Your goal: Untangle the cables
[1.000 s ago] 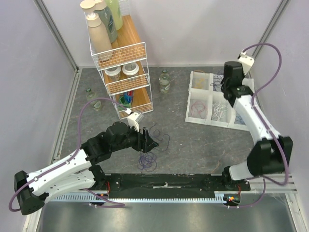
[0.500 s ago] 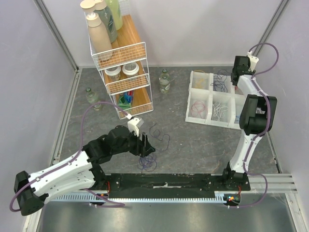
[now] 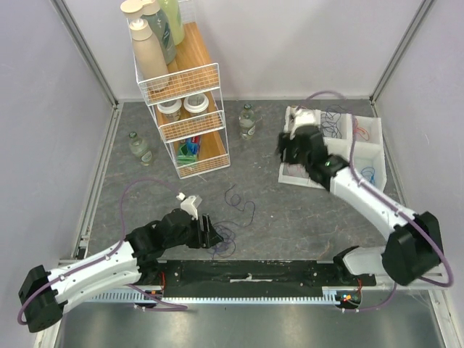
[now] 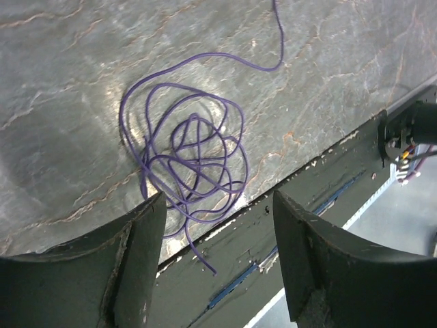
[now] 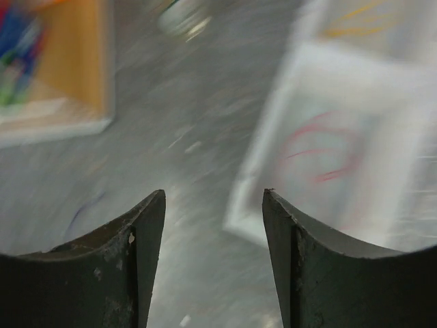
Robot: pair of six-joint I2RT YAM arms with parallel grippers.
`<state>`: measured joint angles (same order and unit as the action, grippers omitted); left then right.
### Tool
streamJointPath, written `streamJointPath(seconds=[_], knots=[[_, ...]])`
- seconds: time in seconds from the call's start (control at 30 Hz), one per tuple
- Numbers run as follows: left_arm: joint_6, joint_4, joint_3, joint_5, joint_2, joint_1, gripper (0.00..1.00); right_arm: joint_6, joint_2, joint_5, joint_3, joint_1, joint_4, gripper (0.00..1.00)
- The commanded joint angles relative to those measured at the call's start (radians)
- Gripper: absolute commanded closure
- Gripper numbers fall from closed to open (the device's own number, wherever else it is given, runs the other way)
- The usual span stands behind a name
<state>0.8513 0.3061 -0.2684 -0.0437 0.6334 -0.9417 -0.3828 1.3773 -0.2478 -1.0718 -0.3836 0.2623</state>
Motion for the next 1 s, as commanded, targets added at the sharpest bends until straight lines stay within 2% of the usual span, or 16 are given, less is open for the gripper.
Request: streamJointPath(seconds=[0.0, 0.1, 0.2, 0.27, 0.33, 0.37, 0.5, 0.63, 0.73, 0.77, 0.83, 0.97], knots=[[0.152, -0.032, 0.028, 0.074, -0.024, 0.004, 0.3, -0.062, -0.073, 0.356, 0.208, -0.223, -0.077, 0.33], [0.179, -0.03, 0.024, 0.091, -0.002, 0.004, 0.34, -0.249, -0.07, 0.422, 0.317, -0.308, -0.112, 0.34], [0.19, -0.048, 0.017, 0.117, 0.043, 0.006, 0.37, -0.32, -0.07, 0.53, 0.435, -0.363, -0.311, 0.35], [0.193, -0.071, 0.015, 0.133, 0.081, 0.004, 0.38, -0.251, -0.04, 0.539, 0.425, -0.406, -0.319, 0.34], [0.196, -0.085, 0.003, 0.137, 0.124, 0.004, 0.42, -0.142, 0.009, 0.525, 0.368, -0.451, -0.264, 0.34], [0.198, -0.093, -0.011, 0.136, 0.149, 0.004, 0.45, -0.09, 0.044, 0.51, 0.319, -0.469, -0.182, 0.34], [0.206, -0.099, -0.038, 0.143, 0.222, 0.004, 0.64, 0.094, 0.169, 0.384, 0.21, -0.546, -0.043, 0.36], [0.219, -0.056, -0.057, 0.145, 0.223, 0.004, 0.9, 0.176, 0.264, 0.297, 0.144, -0.627, 0.003, 0.42], [0.219, -0.044, -0.048, 0.133, 0.169, 0.006, 0.93, 0.206, 0.324, 0.254, 0.101, -0.687, 0.031, 0.46], [0.219, -0.039, -0.045, 0.128, 0.149, 0.004, 0.94, 0.206, 0.342, 0.213, 0.087, -0.708, 0.035, 0.48], [0.215, -0.021, -0.048, 0.122, 0.1, 0.004, 0.98, 0.194, 0.374, 0.119, 0.067, -0.744, 0.049, 0.58], [0.183, 0.12, -0.115, 0.152, -0.006, 0.004, 0.98, 0.133, 0.367, -0.066, 0.067, -0.765, 0.055, 0.87]])
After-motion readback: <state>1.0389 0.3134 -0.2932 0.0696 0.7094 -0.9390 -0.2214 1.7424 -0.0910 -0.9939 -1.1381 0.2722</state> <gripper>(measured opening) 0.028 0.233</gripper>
